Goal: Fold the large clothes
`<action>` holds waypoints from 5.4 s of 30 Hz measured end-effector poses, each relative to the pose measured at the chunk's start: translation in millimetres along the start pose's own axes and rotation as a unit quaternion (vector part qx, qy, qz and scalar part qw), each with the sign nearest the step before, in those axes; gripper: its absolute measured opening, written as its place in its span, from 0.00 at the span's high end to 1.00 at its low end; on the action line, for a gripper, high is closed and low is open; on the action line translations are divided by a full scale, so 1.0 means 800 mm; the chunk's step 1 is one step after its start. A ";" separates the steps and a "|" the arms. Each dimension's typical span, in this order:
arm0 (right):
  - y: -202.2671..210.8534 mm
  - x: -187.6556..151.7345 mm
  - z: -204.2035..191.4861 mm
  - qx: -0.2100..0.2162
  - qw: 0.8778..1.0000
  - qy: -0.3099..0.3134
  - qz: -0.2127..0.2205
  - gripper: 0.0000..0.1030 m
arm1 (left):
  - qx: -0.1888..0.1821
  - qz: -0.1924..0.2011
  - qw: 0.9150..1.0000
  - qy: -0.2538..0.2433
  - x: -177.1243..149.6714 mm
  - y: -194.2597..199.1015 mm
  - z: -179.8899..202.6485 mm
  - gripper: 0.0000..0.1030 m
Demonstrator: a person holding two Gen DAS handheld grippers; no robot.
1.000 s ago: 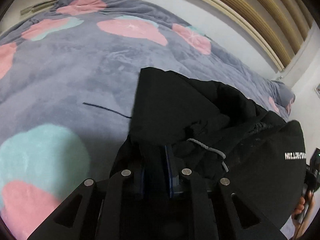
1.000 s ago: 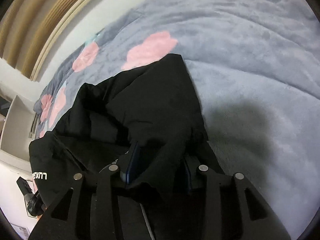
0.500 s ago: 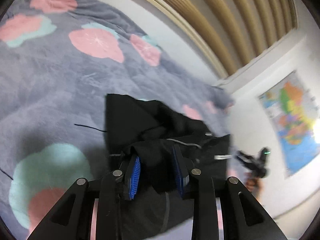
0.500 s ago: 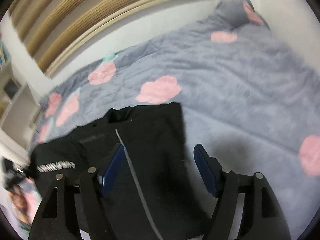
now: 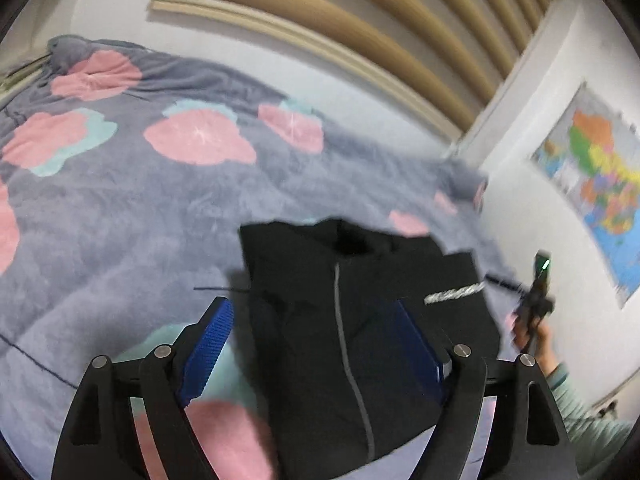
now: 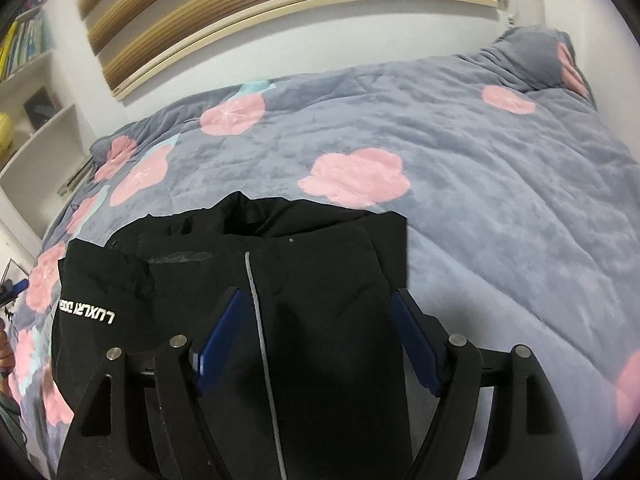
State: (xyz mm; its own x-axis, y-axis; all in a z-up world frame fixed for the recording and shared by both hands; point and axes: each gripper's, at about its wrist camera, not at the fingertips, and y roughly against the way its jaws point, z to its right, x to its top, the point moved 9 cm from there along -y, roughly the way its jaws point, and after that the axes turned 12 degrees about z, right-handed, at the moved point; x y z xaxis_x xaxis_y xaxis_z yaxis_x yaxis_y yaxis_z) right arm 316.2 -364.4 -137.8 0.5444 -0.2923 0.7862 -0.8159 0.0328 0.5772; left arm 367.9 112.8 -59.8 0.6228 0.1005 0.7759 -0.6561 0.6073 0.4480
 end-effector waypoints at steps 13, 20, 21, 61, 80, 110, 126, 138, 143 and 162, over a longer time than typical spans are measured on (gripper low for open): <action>-0.088 -0.017 0.019 0.058 0.993 -0.035 -0.093 0.16 | -0.005 -0.060 0.997 0.048 -0.048 -0.129 -0.026 0.20; -0.052 -0.018 0.009 0.040 0.998 0.015 -0.050 0.82 | 0.040 -0.060 0.997 -0.007 -0.054 -0.131 -0.013 0.94; -0.040 -0.015 0.008 0.030 0.998 0.029 -0.036 0.83 | 0.043 -0.053 0.998 -0.015 -0.053 -0.124 -0.009 0.95; -0.120 0.058 0.029 -0.120 0.987 0.088 -0.058 0.44 | 0.265 -0.025 0.964 0.000 0.075 -0.196 -0.118 0.47; -0.077 -0.073 -0.147 -0.038 0.985 0.114 -0.126 0.40 | 0.115 -0.097 0.985 -0.079 -0.125 -0.185 0.112 0.46; -0.193 0.011 -0.129 -0.023 0.990 0.043 -0.134 0.23 | 0.115 -0.151 0.978 0.086 -0.044 -0.298 0.067 0.38; 0.010 -0.020 -0.007 -0.029 0.996 0.040 -0.071 0.22 | 0.108 -0.104 0.989 -0.015 -0.042 -0.104 0.008 0.31; -0.018 -0.084 0.072 -0.009 0.988 -0.079 -0.131 0.16 | 0.041 -0.119 0.987 0.098 -0.084 -0.111 -0.034 0.31; -0.034 -0.104 0.094 0.035 0.975 -0.159 -0.150 0.06 | 0.022 -0.150 0.979 0.135 -0.108 -0.139 -0.039 0.24; -0.075 -0.110 0.085 0.118 0.958 -0.200 -0.170 0.02 | -0.022 -0.173 0.958 0.226 -0.123 -0.180 -0.036 0.18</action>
State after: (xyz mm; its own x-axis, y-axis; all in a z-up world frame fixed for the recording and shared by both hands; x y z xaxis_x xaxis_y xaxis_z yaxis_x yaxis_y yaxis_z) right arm 303.9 -406.0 -256.4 0.7067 -0.5918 0.3878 -0.6522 -0.3323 0.6813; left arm 413.0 38.4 -213.4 0.9277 0.2114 0.3077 -0.3636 0.6981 0.6168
